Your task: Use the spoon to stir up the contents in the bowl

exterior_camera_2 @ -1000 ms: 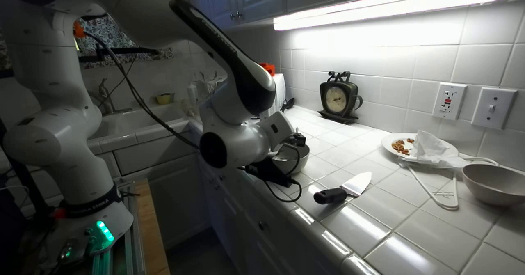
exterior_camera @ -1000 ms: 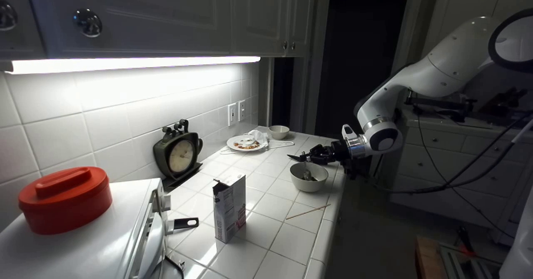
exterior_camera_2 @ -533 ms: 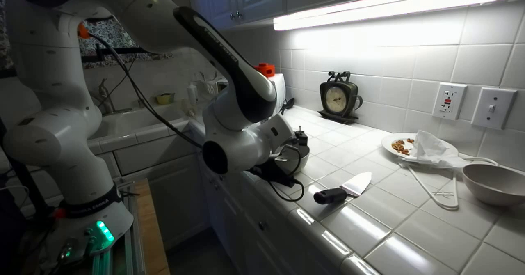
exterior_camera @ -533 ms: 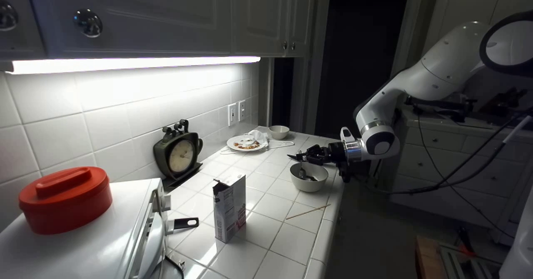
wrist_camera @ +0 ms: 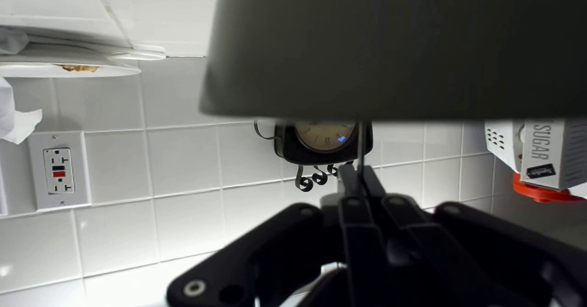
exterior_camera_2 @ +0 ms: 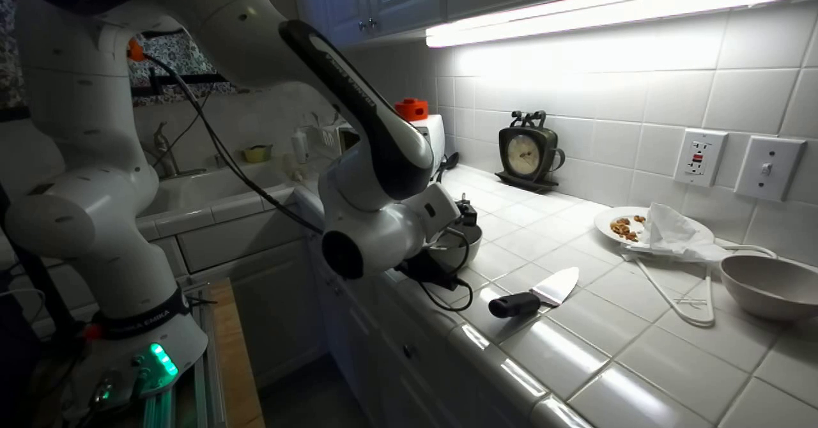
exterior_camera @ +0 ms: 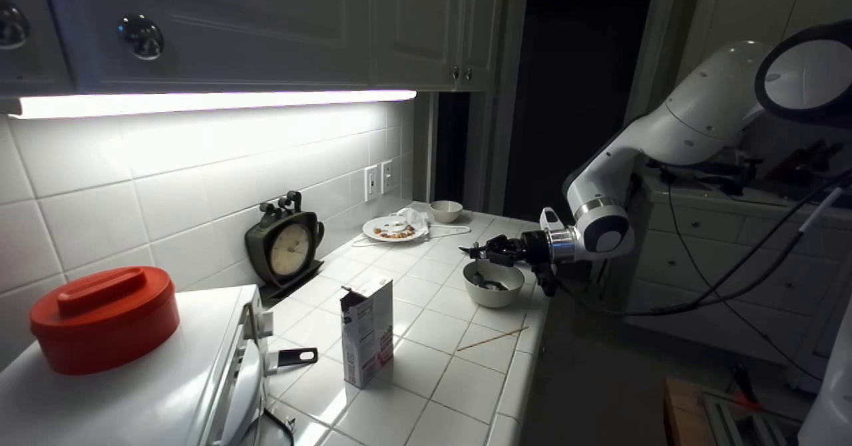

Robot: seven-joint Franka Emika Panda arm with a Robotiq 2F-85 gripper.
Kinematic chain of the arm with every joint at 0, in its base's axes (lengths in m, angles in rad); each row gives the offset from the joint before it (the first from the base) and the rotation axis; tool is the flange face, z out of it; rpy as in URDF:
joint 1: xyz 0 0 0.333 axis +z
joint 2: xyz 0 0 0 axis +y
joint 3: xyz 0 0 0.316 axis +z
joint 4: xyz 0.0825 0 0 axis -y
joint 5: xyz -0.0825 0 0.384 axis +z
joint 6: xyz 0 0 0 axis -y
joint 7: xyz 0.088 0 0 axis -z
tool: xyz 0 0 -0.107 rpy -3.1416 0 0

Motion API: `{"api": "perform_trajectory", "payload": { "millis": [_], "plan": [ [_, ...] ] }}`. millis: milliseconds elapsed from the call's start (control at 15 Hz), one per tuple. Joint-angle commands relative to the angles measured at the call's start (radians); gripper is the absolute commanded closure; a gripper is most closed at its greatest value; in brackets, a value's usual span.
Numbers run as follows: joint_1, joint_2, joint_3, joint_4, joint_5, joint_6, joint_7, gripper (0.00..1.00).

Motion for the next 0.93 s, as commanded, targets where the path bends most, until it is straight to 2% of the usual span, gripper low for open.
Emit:
{"api": "perform_trajectory", "payload": {
  "millis": [0, 533, 867],
  "plan": [
    [0.000, -0.010, -0.003, -0.013, -0.059, 0.000, 0.085, 0.99],
    [0.001, -0.051, -0.019, -0.009, -0.173, 0.083, 0.216, 0.99],
    [0.004, -0.063, -0.013, 0.007, -0.125, 0.177, 0.165, 0.99]
  ]
}}
